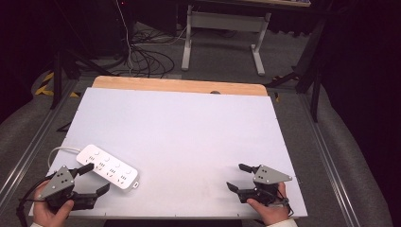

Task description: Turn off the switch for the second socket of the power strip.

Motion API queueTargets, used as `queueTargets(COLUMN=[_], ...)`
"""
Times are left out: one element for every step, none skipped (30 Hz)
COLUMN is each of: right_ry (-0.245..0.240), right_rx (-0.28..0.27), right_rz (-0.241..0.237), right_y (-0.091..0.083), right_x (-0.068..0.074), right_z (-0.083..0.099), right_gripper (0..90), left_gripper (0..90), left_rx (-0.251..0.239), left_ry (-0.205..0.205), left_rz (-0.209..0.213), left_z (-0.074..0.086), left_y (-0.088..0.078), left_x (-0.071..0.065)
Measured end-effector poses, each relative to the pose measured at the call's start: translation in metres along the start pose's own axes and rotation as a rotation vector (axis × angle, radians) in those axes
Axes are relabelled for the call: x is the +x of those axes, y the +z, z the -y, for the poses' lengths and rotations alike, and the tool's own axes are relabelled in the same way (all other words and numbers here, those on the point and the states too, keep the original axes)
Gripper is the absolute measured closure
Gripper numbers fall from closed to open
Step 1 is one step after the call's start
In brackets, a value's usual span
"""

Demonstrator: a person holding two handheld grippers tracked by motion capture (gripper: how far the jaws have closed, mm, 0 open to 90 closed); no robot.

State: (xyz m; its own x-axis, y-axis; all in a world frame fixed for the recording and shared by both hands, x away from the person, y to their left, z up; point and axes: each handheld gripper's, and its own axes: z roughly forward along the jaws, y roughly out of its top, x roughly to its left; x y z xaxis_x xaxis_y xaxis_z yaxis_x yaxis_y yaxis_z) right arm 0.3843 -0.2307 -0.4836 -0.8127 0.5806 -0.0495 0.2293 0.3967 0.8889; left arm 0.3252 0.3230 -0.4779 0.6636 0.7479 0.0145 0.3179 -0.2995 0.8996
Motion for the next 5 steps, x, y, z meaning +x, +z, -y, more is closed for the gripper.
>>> queueTargets(right_ry=[0.0, 0.0, 0.0, 0.001, 0.0], right_rx=[0.001, 0.001, 0.0, -0.001, -0.002], right_rz=[-0.001, 0.0, 0.0, 0.0, 0.0], right_y=[0.0001, 0.0001, 0.0, 0.0001, 0.0002], right_x=[0.0, 0.0, -0.0001, -0.0003, -0.0004], right_z=[0.0001, 0.0002, 0.0001, 0.0, -0.0002], right_gripper=[22.5, 22.5, 22.5, 22.5, 22.5], left_gripper=[11.6, 11.3, 10.9, 10.6, 10.4], left_rx=[0.005, 0.006, 0.005, 0.003, 0.001], left_ry=[0.012, 0.015, 0.021, 0.025, 0.019], left_rz=[-0.003, -0.006, -0.007, -0.007, -0.008], left_z=[-0.0009, -0.0014, -0.0018, -0.0021, -0.0023], left_y=[0.0007, 0.0015, 0.0022, 0.0026, 0.0027], left_x=[-0.0012, -0.0025, -0.0032, -0.0034, -0.0035])
